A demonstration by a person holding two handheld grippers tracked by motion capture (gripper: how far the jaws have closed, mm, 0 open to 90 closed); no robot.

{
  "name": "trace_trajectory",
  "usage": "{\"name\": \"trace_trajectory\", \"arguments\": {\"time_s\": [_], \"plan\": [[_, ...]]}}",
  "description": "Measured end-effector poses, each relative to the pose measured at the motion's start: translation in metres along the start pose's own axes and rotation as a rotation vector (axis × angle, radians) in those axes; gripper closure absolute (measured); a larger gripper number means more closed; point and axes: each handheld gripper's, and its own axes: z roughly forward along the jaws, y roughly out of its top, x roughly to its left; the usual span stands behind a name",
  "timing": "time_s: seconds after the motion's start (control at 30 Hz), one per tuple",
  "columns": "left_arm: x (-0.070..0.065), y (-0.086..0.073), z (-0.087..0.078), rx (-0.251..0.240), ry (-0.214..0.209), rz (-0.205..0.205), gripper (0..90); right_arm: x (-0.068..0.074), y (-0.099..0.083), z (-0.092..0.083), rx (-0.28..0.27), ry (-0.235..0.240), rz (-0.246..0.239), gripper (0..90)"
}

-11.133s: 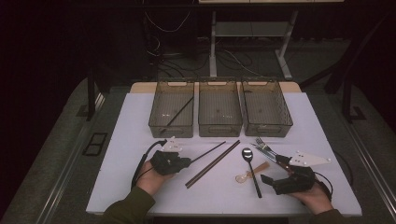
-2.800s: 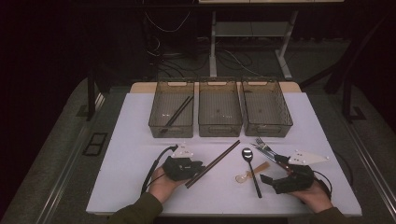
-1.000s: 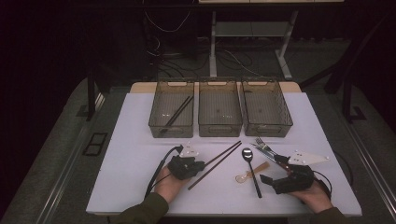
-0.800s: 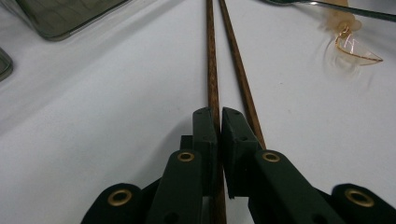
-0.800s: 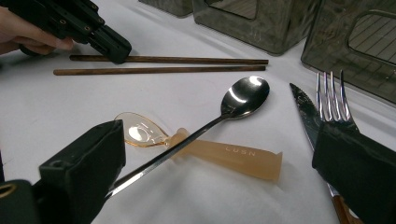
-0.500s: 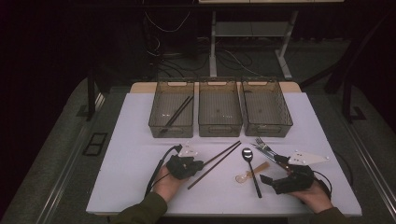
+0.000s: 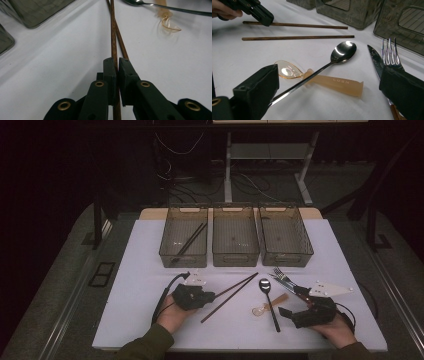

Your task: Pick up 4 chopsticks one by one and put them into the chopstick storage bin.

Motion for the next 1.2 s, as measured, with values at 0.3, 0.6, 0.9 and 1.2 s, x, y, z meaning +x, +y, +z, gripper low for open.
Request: {"name": "trace_trajectory", "arguments": {"time_s": [0.3,0.6,0.9,1.2], "plan": [[0.007,-0.002,-0.023,-0.024,-0.025,-0.005,84.4,0.000,0.000,0.000,0.000,0.000,0.000,2.9],[0.016,-0.005,-0.043,-0.041,-0.020,-0.006,84.4,0.000,0.000,-0.001,-0.002,0.001,-0.002,2.9],[0.027,-0.006,-0.060,-0.081,0.016,-0.023,84.4,0.000,0.000,0.000,-0.001,-0.001,-0.001,2.9],[0.037,-0.008,-0.069,-0.110,0.039,-0.054,84.4,0.000,0.000,0.000,-0.001,-0.002,-0.001,2.9]]}}
